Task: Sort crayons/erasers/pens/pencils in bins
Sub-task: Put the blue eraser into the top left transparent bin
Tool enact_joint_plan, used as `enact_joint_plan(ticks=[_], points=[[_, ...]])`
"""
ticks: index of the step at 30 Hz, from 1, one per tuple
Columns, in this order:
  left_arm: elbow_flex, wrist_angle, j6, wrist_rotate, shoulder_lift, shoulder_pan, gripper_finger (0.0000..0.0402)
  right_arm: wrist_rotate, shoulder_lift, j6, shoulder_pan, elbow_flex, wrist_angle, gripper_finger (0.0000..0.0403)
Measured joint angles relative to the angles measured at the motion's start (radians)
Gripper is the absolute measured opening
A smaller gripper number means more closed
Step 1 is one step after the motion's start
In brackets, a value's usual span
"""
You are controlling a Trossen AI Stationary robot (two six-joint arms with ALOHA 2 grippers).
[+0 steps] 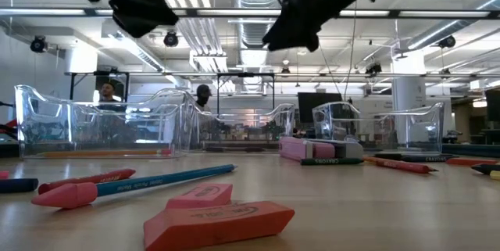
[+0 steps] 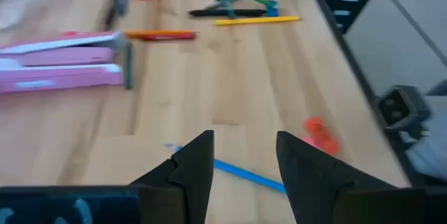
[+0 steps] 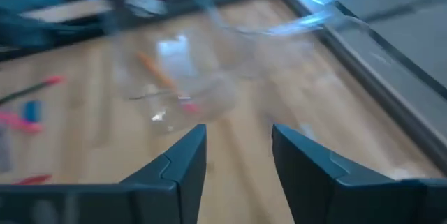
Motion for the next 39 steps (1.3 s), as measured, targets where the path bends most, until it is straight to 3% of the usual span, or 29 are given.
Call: enact_joint_plan(ticks=[7,14,19,28,39], points=[[0.065,-0.028,-0.034,-0.020,0.103,-0.092,0.0141,0.126,-0.156,-0.005,0.227,-0.227,0.234,0.0135],[0.140,-0.409,-0.302,0.006,0.139,-0.128,0.0141,0.139,-0.192,-0.056,0.376,-0.395,0.551,0.0134],[0.117,-0.568,-0.469,0.024,0.131,-0.176,0.0141,0.144,-0.182,-0.064,0.387,-0.419,0.620,0.0130],[0.042,-0.563,-0.608,0.009,0.126,-0.324,0.0141,0.144,-0.183,-0.057,0.386,-0.416,0.622,0.0129],[-0.060,-0.567,-0.690,0.006,0.089,-0.351,0.0141,0.141,-0.183,-0.032,0.386,-0.426,0.620,0.0128]])
